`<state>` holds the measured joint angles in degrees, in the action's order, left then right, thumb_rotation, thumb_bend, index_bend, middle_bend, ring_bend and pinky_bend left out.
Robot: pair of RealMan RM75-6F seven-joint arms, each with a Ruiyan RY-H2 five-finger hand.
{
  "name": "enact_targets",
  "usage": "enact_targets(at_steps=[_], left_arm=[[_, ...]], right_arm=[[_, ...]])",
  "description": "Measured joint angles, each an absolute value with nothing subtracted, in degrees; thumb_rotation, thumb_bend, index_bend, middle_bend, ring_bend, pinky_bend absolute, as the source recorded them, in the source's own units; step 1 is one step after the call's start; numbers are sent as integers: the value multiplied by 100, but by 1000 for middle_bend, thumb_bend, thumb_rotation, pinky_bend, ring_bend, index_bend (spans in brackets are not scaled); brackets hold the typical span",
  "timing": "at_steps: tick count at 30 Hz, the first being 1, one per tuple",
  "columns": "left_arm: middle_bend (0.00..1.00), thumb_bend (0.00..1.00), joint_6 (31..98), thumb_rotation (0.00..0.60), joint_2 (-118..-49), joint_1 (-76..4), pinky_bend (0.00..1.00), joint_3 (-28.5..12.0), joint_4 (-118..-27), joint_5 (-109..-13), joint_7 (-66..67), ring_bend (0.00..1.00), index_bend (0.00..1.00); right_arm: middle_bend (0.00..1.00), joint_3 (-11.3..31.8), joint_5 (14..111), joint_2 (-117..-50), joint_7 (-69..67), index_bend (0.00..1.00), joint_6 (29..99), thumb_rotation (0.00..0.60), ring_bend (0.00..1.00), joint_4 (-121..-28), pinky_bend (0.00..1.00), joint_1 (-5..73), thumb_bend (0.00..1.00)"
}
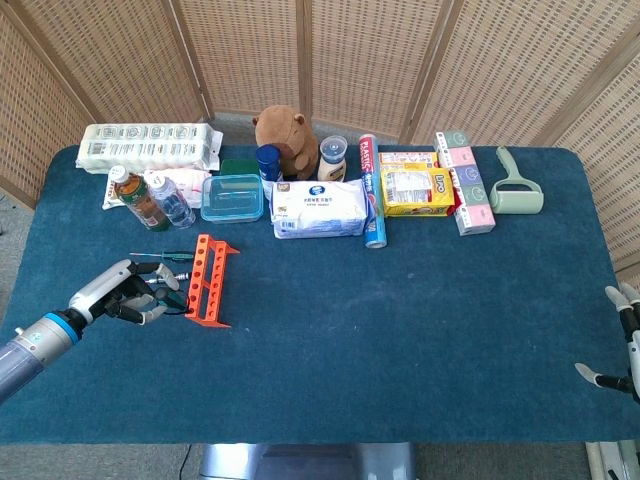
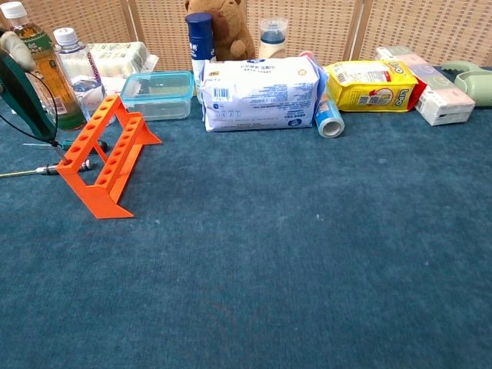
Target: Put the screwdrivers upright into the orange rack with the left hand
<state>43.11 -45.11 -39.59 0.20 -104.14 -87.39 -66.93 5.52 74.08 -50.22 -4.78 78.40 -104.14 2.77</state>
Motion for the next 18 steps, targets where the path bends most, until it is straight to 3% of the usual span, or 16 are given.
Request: enact_targets(at_steps=[14, 18], left_arm=[[1000, 483, 4050, 600, -4801, -3976, 1000, -84, -10435, -8311, -6065, 961, 554], [1000, 482, 4024, 600, -4842, -3969, 1000, -131, -10457, -8219, -5924, 960, 488]], right_arm=[[0, 565, 7400, -4992, -606, 48, 7838, 600, 0, -10379, 0, 264, 0], [0, 570, 7418, -4978, -649, 48, 7865, 600, 0, -10370, 0, 251, 0]])
